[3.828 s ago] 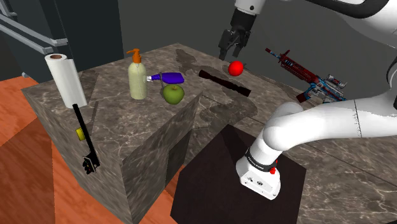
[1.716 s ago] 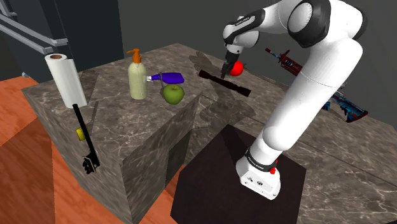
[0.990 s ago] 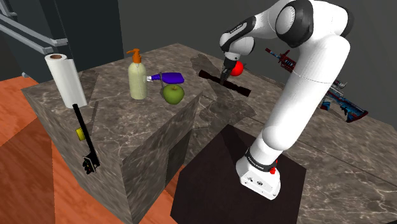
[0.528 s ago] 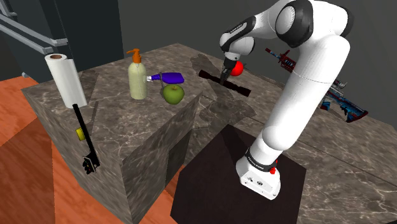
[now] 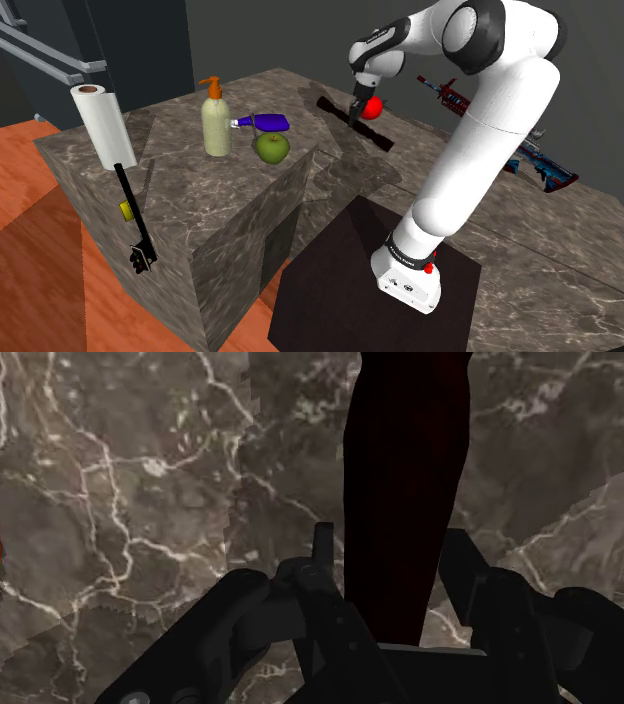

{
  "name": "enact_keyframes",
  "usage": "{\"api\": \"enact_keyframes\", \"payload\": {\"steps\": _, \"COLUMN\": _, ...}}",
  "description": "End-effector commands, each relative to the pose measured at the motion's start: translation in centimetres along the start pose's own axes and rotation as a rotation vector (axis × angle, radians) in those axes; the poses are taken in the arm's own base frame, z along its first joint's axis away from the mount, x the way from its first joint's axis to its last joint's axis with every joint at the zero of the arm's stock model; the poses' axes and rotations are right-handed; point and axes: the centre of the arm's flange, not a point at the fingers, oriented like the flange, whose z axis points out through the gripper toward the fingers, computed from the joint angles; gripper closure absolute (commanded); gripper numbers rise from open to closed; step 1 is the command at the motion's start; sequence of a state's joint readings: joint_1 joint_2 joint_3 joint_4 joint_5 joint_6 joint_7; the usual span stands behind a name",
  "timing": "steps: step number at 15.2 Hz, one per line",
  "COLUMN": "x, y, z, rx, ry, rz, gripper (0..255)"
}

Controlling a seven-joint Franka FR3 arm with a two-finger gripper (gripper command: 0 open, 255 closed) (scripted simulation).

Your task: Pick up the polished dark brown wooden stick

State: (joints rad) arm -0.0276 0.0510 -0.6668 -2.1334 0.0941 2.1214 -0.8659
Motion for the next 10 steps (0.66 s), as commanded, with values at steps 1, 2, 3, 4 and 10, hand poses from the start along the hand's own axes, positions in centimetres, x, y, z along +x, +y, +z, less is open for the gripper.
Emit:
{"api": "enact_keyframes", "payload": {"steps": 1, "x": 0.0, "y": -0.1, "z": -1.0, "rx": 0.0, "ry": 0.0, "rz": 0.0, "gripper": 255}}
{"api": "enact_keyframes", "payload": {"steps": 2, "x": 0.0, "y": -0.1, "z": -1.5, "rx": 0.0, "ry": 0.0, "rz": 0.0, "gripper": 255}}
{"api": "enact_keyframes", "payload": {"steps": 3, "x": 0.0, "y": -0.2, "z": -2.1, "rx": 0.0, "ry": 0.0, "rz": 0.0, "gripper": 255}}
{"api": "enact_keyframes", "payload": {"steps": 4, "x": 0.0, "y": -0.2, "z": -2.6, "rx": 0.0, "ry": 0.0, "rz": 0.0, "gripper": 255}}
{"api": "enact_keyframes", "payload": {"steps": 10, "x": 0.0, "y": -0.4, "z": -4.8, "rx": 0.0, "ry": 0.0, "rz": 0.0, "gripper": 255}}
